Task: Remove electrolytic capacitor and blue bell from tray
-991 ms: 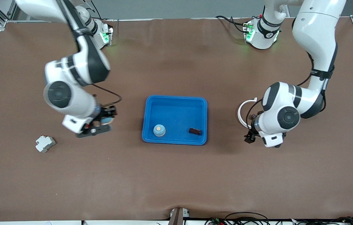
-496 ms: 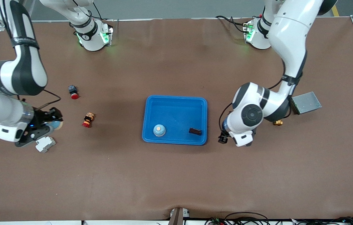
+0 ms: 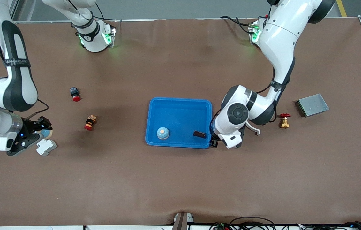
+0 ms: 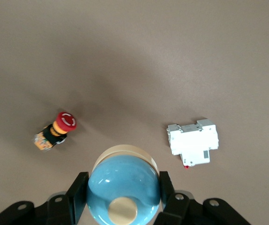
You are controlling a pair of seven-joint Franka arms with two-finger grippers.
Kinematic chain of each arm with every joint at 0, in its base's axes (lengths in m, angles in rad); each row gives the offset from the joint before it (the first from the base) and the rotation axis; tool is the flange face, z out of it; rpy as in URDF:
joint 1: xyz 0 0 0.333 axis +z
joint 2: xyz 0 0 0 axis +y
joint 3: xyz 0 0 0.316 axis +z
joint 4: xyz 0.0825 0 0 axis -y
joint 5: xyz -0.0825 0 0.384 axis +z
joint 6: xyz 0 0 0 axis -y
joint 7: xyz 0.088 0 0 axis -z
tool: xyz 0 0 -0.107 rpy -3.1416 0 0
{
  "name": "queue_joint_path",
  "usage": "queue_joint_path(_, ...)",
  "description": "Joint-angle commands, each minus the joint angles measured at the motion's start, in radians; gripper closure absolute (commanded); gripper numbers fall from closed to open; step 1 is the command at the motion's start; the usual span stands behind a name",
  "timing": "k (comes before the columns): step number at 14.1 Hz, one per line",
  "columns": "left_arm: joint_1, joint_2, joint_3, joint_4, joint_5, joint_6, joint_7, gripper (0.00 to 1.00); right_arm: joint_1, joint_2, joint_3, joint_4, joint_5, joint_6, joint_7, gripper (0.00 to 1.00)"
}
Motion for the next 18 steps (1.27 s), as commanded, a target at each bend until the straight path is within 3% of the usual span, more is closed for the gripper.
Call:
queue_joint_path(1, -0.052, 0.041, 0.012, 0.033, -0.009, 0.040, -0.065, 0.32, -0.011, -0.008, 0.019, -0.059, -0.015, 0.030, -0.011, 0.81)
queue_joint_path(8, -0.097, 0.099, 0.018, 0.034, -0.001, 0.106, -0.098, 0.36, -0.012, -0.008, 0.020, -0.242, -0.013, 0.221, -0.011, 0.81)
queue_joint_path(11, -0.103, 0.107, 0.018, 0.034, -0.001, 0.106, -0.096, 0.60, -0.011, -0.007, 0.020, -0.283, -0.013, 0.238, -0.011, 0.79)
queue_joint_path(13, -0.101, 0.105, 0.018, 0.034, -0.001, 0.106, -0.087, 0.90, -0.014, 0.004, 0.020, -0.303, -0.013, 0.269, -0.011, 0.78)
queue_joint_path(14, -0.100, 0.098, 0.018, 0.036, -0.001, 0.105, -0.087, 1.00, -0.015, 0.011, 0.020, -0.309, -0.012, 0.289, -0.011, 0.78)
queue_joint_path(18, -0.048, 0.009, 0.021, 0.036, 0.038, 0.007, -0.075, 1.00, -0.017, 0.034, 0.020, -0.316, -0.013, 0.327, -0.009, 0.78)
